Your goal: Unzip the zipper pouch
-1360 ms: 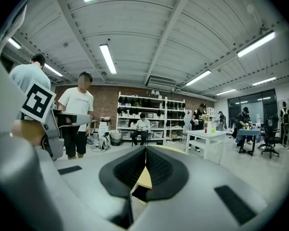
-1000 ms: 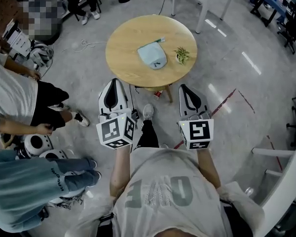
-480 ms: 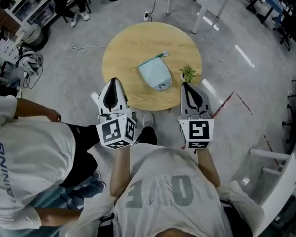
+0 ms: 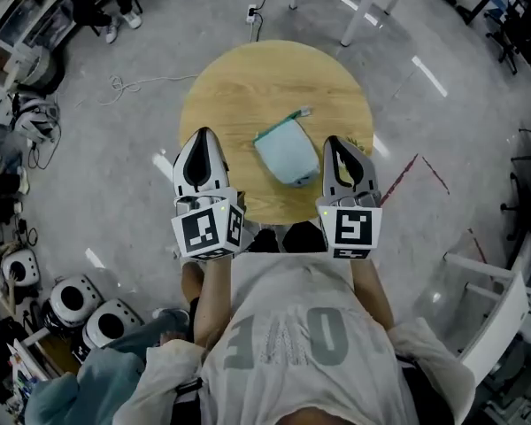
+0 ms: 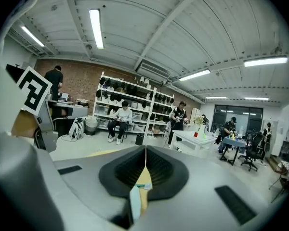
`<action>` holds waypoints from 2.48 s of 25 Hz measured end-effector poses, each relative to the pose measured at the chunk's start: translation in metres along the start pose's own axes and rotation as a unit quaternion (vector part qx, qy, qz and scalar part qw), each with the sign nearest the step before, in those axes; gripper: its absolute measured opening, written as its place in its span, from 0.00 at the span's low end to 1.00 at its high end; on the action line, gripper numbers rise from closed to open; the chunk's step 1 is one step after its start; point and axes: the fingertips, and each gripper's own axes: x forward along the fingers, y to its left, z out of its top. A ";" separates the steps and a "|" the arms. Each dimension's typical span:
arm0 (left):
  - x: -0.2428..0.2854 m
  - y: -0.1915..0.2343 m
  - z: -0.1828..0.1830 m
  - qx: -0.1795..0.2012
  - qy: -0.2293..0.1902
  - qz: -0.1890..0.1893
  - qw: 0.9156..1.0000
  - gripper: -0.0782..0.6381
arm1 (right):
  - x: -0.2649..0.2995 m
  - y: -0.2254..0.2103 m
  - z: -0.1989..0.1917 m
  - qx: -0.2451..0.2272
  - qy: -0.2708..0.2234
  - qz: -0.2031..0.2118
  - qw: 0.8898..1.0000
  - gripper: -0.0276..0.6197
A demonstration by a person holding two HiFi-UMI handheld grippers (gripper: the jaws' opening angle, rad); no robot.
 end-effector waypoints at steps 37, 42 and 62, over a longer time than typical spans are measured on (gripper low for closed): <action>0.022 0.061 -0.037 0.006 0.039 0.103 0.994 0.15 | 0.118 0.112 -0.081 -0.123 0.144 0.176 0.966 0.49; 0.012 0.081 -0.050 0.007 0.053 0.128 0.990 0.15 | 0.138 0.138 -0.136 -0.153 0.210 0.186 0.948 0.49; -0.026 0.125 -0.093 -0.008 0.092 0.180 0.979 0.15 | 0.158 0.158 -0.226 -0.219 0.343 0.146 0.902 0.30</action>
